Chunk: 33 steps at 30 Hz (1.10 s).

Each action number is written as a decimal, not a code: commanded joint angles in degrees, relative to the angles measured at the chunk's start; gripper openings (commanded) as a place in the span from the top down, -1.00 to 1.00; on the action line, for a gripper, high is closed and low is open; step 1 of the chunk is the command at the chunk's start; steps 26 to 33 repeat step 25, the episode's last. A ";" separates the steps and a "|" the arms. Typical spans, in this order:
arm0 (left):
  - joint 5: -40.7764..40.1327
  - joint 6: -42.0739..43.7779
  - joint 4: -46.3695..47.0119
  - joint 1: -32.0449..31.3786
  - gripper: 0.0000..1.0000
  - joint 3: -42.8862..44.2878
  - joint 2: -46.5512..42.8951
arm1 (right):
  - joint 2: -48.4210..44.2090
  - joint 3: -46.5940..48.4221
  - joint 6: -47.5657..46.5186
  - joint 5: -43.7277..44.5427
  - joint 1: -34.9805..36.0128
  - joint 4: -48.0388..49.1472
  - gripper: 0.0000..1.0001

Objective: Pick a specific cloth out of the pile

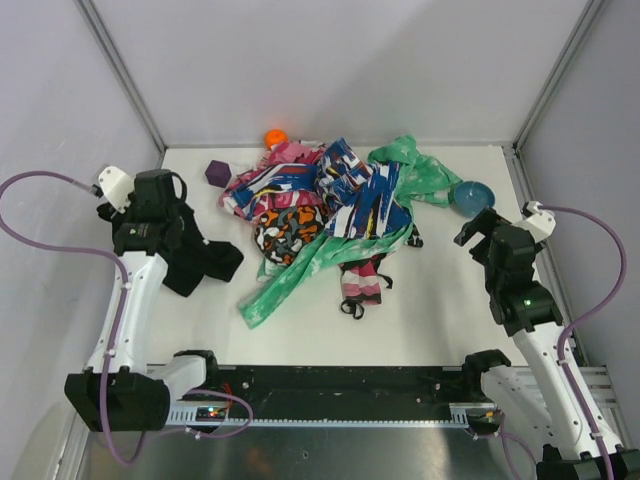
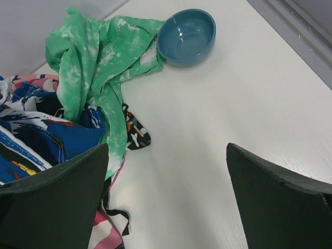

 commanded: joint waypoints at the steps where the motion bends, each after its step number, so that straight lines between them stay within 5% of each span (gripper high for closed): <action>1: 3.03 -1.85 2.66 3.29 0.00 1.27 1.67 | -0.57 -0.36 -0.11 0.39 0.03 2.63 -0.99; 2: 6.41 -1.22 2.72 3.51 -0.48 1.72 1.95 | -0.87 -0.37 0.47 0.51 -0.01 2.65 -0.99; 3: 11.13 -0.20 2.71 3.62 -0.73 2.33 1.96 | -1.15 -0.42 1.07 0.83 0.02 2.66 -0.99; 6: 24.13 1.91 2.71 3.65 -0.96 4.13 0.87 | -2.82 -0.61 2.34 1.11 0.05 3.39 -0.99; 20: 43.74 1.35 2.78 3.65 -0.99 -7.09 -22.35 | -7.02 -1.72 2.09 1.32 0.12 5.53 -0.99; 33: 46.79 1.06 2.76 3.69 -0.99 -9.64 -25.92 | -9.95 -2.50 0.95 -0.29 0.21 7.34 -0.99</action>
